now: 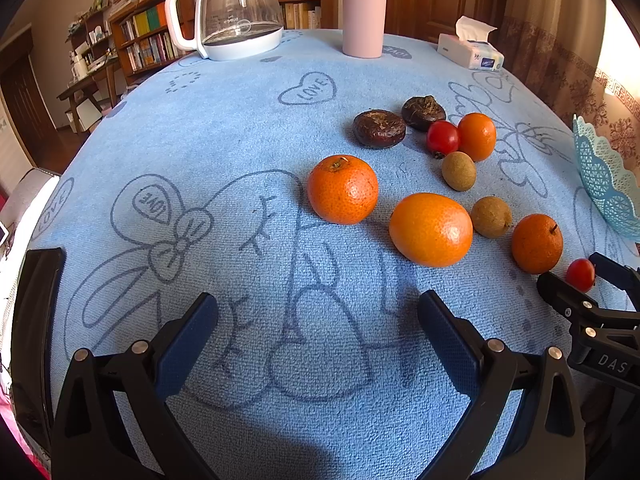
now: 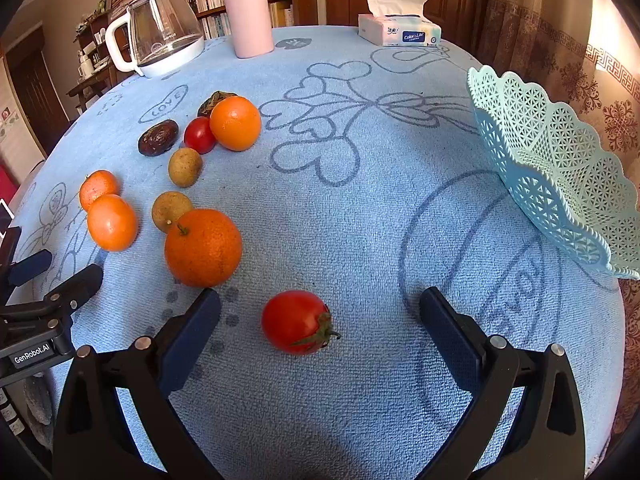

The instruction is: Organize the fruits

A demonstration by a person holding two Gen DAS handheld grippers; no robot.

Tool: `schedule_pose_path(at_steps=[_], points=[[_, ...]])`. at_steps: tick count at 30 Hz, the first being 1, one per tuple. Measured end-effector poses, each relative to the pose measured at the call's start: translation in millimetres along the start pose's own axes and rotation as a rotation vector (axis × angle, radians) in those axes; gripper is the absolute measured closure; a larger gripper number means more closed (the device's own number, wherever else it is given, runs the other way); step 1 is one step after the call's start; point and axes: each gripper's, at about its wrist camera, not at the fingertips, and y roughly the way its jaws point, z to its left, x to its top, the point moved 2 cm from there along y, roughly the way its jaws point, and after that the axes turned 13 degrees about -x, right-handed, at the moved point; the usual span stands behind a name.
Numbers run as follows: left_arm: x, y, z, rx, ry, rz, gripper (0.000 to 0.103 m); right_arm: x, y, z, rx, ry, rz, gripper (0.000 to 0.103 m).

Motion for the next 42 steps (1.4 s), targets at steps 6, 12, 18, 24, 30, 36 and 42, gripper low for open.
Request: schedule_pose_path(at_steps=[6, 12, 18, 24, 30, 36, 42], points=[[0.3, 0.2, -0.4, 0.001, 0.0, 0.0, 0.005, 0.0, -0.1, 0.6, 0.001, -0.001, 0.0, 0.002], [0.1, 0.1, -0.8, 0.001, 0.0, -0.002, 0.005, 0.0, 0.0, 1.3, 0.0, -0.002, -0.001, 0.002], [0.1, 0.8, -1.5, 0.006, 0.004, 0.0, 0.005, 0.0, 0.0, 0.4, 0.009, -0.001, -0.003, 0.002], [0.6, 1.0, 0.1, 0.005, 0.004, 0.002, 0.005, -2.3, -1.3, -1.3, 0.019, -0.013, -0.006, 0.002], [0.5, 0.9, 0.5, 0.007, 0.005, 0.002, 0.005, -1.4, -2.1, 1.1, 0.008, -0.029, -0.001, 0.002], [1.4, -0.7, 0.2, 0.01, 0.009, 0.002, 0.005, -1.1, -9.1, -4.2, 0.092, -0.027, -0.019, 0.002], [8.9, -17.4, 9.2, -0.026, -0.047, -0.053, 0.006, -2.8, -39.5, -20.1, 0.233, 0.003, -0.146, 0.002]])
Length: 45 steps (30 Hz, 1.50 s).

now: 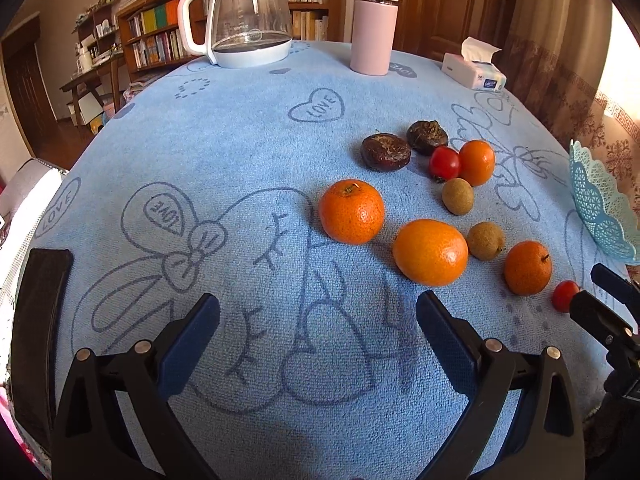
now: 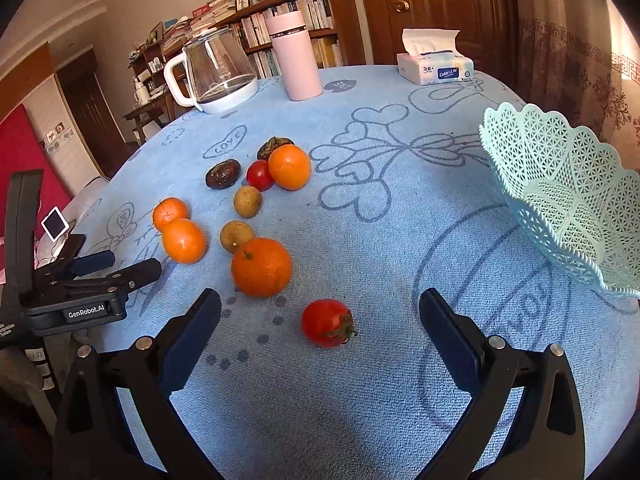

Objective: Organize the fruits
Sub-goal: 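Grasp a tangerine with the left gripper while the right gripper grasps the red tomato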

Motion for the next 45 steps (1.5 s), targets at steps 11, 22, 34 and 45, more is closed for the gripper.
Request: schedule_pose_path(at_steps=[11, 22, 34, 45], points=[[34.5, -5.2, -6.6, 0.017, 0.011, -0.056, 0.015, 10.8, -27.8, -17.6, 0.049, 0.044, -0.056, 0.002], [47.2, 32.5, 1.6, -0.042, -0.039, 0.025, 0.042, 1.7, -21.0, -20.3, 0.053, 0.065, -0.021, 0.003], [40.9, 33.4, 5.5, -0.169, -0.067, -0.006, 0.064, -3.5, -5.2, -10.1, 0.062, 0.026, 0.047, 0.029], [42.6, 8.6, 7.5, -0.104, -0.042, -0.086, 0.064, -7.8, 15.2, -4.2, 0.027, 0.001, 0.133, 0.058]])
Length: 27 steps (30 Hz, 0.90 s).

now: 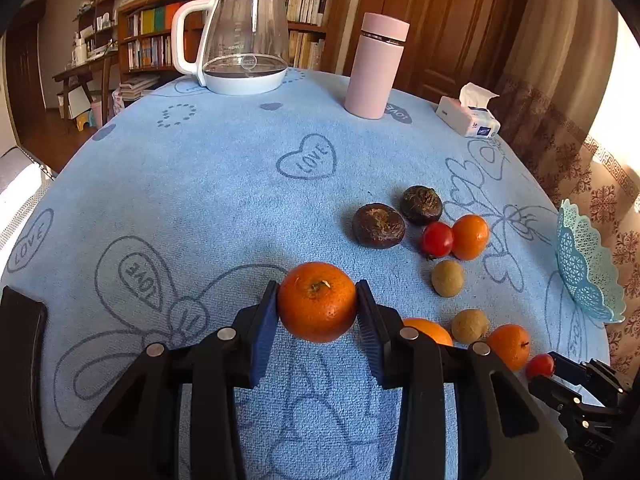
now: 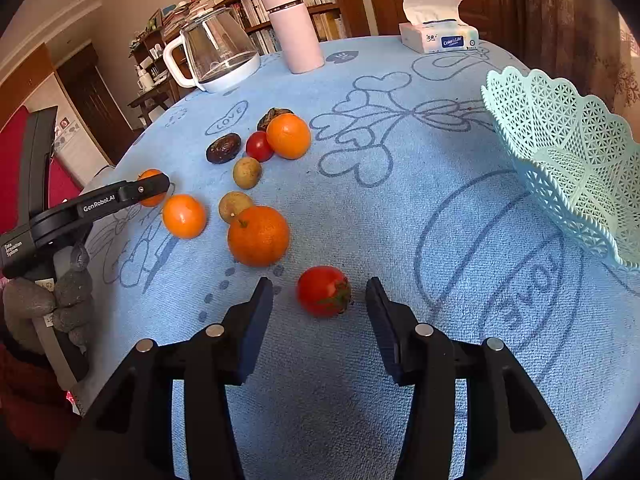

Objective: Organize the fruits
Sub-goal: 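Grasp a tangerine with the left gripper while the right gripper grasps the red tomato, then carry the tomato into the green basket and open the right gripper while the left carries the tangerine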

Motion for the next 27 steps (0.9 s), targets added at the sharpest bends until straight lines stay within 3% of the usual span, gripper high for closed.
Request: schedule_pose_path(at_steps=[6, 13, 27], points=[[0.8, -6.5, -5.0, 0.0, 0.011, -0.008, 0.064, 1.3, 2.5, -0.5, -0.033, -0.007, 0.002, 0.073], [0.3, -10.6, -12.6, 0.008, 0.027, -0.012, 0.064, 2.4, -7.7, -5.5, -0.009, 0.015, -0.025, 0.075], [3.2, -15.6, -35.1, 0.03, 0.061, -0.023, 0.064, 39.9, -67.5, -74.5, -0.052, 0.183, -0.23, 0.075]])
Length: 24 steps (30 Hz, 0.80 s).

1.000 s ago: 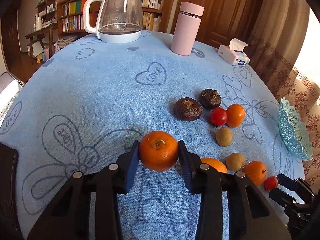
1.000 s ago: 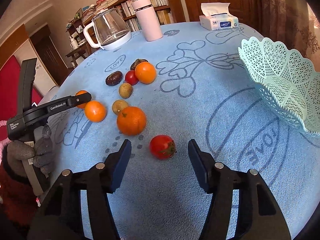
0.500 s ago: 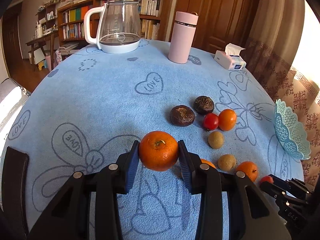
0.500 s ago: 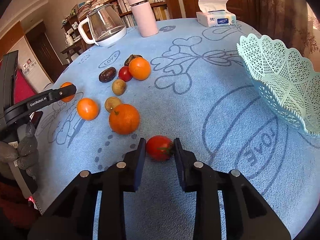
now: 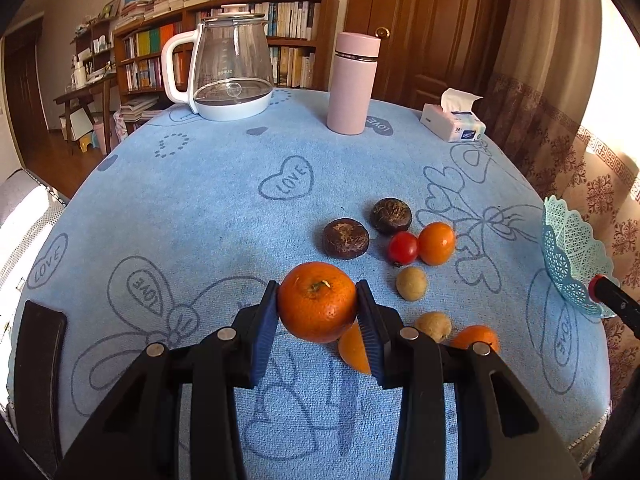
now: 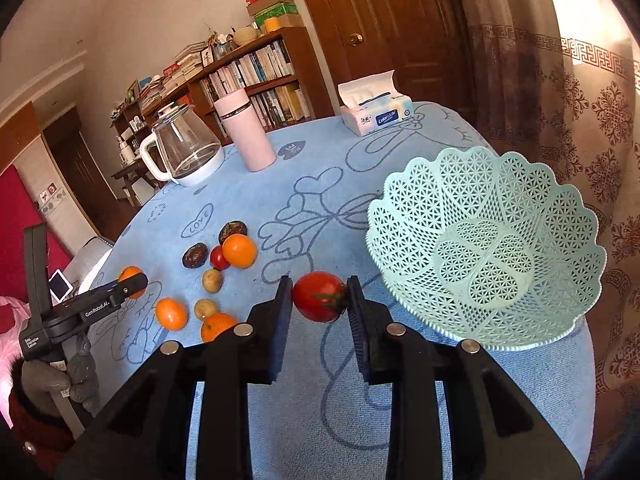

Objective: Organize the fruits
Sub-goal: 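Carry the tomato into the green basket and open the right gripper while the left carries the tangerine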

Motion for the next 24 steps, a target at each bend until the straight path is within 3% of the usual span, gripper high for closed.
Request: schedule_pose_path(at_steps=[10, 18, 24], points=[[6.9, 0.7, -31.5, 0.02, 0.054, -0.004, 0.064, 13.6, 3.4, -63.0, -0.125, 0.125, -0.028, 0.075], [15.0, 9.0, -70.4, 0.017, 0.118, -0.004, 0.064, 7.2, 11.1, -80.5, -0.162, 0.146, -0.038, 0.074], [18.9, 15.7, -105.3, 0.003, 0.177, -0.005, 0.064, 4.3, 10.9, -92.1, -0.185, 0.19, -0.071, 0.062]])
